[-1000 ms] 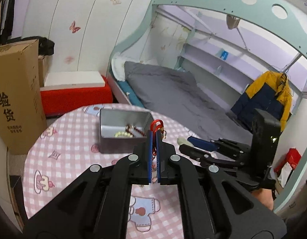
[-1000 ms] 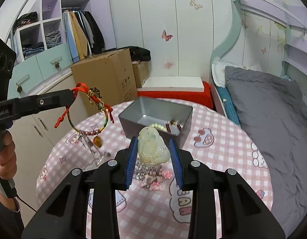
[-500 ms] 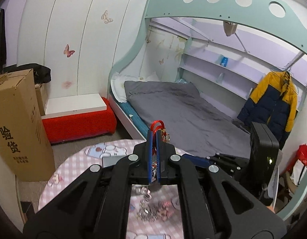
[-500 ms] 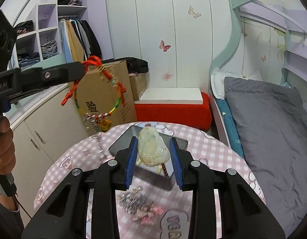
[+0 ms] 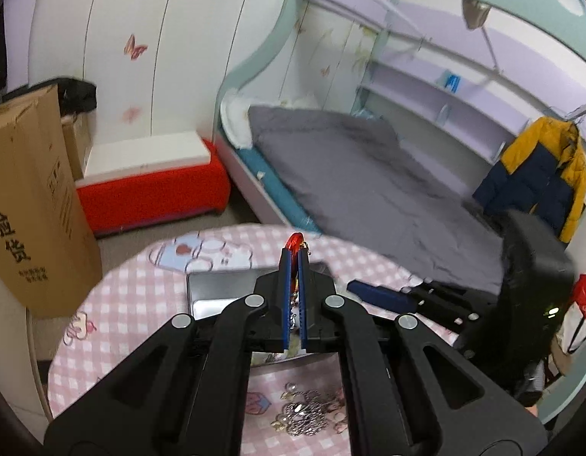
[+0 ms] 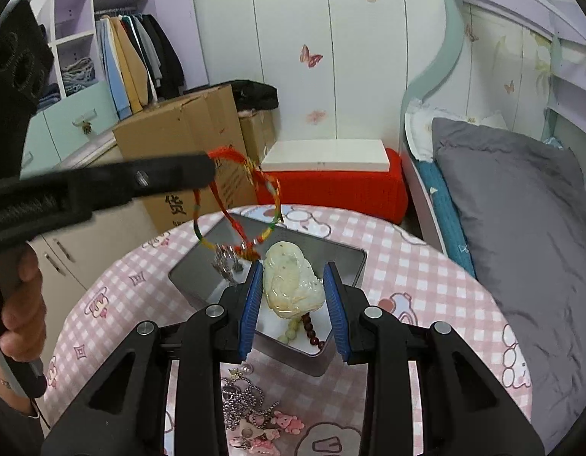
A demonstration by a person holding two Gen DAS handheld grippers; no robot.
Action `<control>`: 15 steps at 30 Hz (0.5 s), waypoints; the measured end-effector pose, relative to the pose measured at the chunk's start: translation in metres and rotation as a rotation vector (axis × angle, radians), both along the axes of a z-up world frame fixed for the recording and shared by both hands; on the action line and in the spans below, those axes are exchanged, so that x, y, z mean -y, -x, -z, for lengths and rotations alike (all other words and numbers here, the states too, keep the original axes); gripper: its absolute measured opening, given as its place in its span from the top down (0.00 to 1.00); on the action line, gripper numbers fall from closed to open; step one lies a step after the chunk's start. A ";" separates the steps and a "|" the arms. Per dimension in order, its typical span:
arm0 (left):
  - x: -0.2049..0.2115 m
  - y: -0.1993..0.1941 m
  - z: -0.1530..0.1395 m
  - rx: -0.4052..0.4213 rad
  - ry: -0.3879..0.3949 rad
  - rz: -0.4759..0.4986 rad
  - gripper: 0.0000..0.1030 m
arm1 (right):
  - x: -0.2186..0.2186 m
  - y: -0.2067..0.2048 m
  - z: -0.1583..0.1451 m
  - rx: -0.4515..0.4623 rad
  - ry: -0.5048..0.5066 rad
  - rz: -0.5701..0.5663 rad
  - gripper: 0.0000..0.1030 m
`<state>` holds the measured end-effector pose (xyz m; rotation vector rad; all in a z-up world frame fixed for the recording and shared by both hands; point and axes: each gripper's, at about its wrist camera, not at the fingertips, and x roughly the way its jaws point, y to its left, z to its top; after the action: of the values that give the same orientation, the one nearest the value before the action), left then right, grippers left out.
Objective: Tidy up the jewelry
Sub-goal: 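Lower both grippers into the tin box and open them to release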
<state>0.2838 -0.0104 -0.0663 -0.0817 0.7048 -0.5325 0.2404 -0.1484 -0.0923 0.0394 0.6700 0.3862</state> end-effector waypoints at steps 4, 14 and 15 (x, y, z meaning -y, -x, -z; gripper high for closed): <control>0.003 -0.007 0.018 -0.047 -0.037 -0.015 0.97 | -0.002 -0.005 0.007 -0.021 0.007 -0.008 0.71; -0.004 -0.014 0.047 -0.158 -0.064 -0.062 0.96 | -0.011 -0.012 0.020 -0.057 0.031 -0.023 0.71; -0.005 -0.013 0.048 -0.163 -0.063 -0.058 0.96 | -0.011 -0.012 0.021 -0.060 0.034 -0.021 0.71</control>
<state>0.2966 -0.0057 -0.1142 -0.0865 0.8748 -0.4511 0.2526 -0.1372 -0.1137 0.0121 0.7367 0.3954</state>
